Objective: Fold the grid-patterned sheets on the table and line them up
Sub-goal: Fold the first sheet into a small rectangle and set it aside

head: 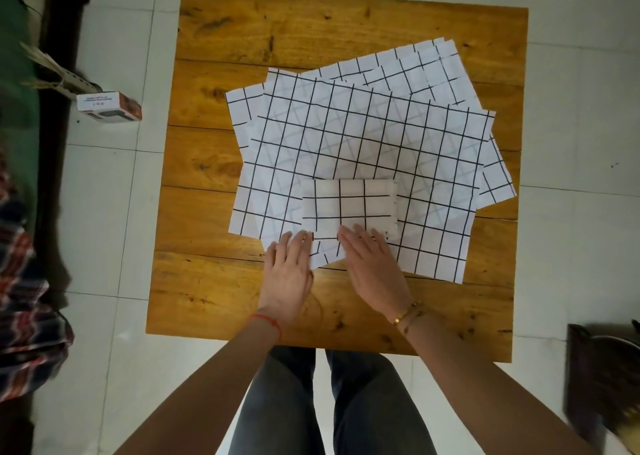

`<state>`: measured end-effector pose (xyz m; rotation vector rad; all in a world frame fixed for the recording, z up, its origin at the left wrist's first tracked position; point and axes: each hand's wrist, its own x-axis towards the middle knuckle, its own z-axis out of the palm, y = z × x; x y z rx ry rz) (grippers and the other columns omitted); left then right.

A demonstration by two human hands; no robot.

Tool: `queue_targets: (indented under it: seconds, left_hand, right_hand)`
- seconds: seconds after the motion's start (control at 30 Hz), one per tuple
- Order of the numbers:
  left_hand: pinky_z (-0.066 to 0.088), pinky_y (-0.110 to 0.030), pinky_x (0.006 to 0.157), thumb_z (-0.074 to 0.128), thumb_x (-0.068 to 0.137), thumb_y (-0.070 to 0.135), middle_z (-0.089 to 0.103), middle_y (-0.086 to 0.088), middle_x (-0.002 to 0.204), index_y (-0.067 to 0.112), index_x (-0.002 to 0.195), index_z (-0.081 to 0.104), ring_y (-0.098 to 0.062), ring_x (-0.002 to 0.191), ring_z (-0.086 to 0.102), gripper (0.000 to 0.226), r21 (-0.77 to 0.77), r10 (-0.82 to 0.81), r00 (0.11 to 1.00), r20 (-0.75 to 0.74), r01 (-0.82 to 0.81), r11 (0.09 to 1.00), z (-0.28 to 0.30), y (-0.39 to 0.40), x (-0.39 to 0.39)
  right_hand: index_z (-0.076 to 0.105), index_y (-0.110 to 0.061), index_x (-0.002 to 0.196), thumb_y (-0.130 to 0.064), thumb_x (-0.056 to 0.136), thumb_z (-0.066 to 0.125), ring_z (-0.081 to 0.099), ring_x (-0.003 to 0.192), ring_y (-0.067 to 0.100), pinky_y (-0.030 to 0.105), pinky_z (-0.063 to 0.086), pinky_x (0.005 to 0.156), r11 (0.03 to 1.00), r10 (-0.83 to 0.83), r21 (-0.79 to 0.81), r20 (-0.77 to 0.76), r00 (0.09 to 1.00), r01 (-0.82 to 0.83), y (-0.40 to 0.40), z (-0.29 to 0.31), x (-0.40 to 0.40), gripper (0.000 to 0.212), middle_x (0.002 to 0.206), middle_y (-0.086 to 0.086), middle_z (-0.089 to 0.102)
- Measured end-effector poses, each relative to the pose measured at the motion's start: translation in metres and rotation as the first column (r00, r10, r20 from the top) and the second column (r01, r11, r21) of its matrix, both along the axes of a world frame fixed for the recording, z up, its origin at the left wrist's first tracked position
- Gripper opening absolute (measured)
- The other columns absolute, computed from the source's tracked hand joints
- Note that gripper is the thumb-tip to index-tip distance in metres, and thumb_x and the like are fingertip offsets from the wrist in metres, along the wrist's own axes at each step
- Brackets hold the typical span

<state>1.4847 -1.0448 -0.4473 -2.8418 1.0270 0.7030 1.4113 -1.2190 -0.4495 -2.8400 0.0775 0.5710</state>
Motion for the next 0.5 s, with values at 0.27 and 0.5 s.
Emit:
queue_targets:
  seconds: [0.27, 0.5]
  left_hand:
    - [0.028, -0.051, 0.113, 0.047, 0.091, 0.03, 0.036, -0.009, 0.147, 0.01, 0.147, 0.029, -0.031, 0.14, 0.027, 0.062, 0.03, 0.028, 0.999, -0.025, -0.028, 0.999, 0.004, -0.006, 0.002]
    - [0.041, -0.042, 0.101, 0.05, 0.089, 0.024, 0.052, -0.006, 0.129, 0.013, 0.13, 0.05, -0.026, 0.122, 0.046, 0.043, -0.174, 0.26, 0.966, -0.017, -0.259, 0.95, 0.01, -0.014, -0.005]
  right_hand:
    - [0.037, -0.013, 0.143, -0.033, 0.097, 0.019, 0.032, 0.139, 0.02, 0.04, 0.022, 0.117, 0.997, -0.026, -0.073, -0.026, 0.999, 0.024, -0.054, 0.005, -0.03, 0.053, 0.149, 0.005, 0.038]
    - [0.056, -0.016, 0.111, -0.023, 0.099, 0.032, 0.047, 0.107, 0.017, 0.03, 0.037, 0.096, 0.968, -0.243, 0.122, 0.262, 0.934, 0.218, -0.058, 0.012, 0.014, 0.027, 0.109, -0.001, 0.054]
